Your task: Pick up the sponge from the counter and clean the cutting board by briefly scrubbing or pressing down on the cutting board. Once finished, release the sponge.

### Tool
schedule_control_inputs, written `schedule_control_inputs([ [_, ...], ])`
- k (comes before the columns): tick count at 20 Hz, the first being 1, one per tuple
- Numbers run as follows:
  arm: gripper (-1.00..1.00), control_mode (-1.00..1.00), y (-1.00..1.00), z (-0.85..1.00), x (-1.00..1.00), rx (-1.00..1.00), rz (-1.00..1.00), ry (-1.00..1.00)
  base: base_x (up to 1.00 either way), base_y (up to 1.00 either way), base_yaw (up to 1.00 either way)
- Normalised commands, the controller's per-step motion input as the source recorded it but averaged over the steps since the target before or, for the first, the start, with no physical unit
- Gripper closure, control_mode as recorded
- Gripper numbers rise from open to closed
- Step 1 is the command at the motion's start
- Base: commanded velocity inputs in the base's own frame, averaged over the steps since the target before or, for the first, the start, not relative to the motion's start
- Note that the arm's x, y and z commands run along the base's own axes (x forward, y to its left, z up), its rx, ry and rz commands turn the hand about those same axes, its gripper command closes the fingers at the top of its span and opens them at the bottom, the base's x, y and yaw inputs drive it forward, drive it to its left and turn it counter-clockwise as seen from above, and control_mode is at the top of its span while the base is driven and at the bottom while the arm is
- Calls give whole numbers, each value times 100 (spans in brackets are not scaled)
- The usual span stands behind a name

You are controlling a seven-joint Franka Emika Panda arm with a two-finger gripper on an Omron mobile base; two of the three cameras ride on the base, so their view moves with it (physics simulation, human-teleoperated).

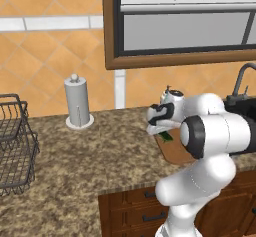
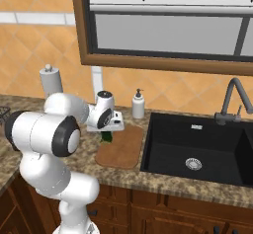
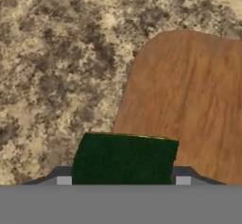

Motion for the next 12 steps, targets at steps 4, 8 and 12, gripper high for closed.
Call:
schedule_control_inputs([
  [4,100,-100,0,-51,60,6,0,2,0,0,0],
  [8,100,-100,0,-83,8,0,0,-3,0,0,0],
  [12,100,-100,0,-57,-5,0,0,-7,0,0,0],
])
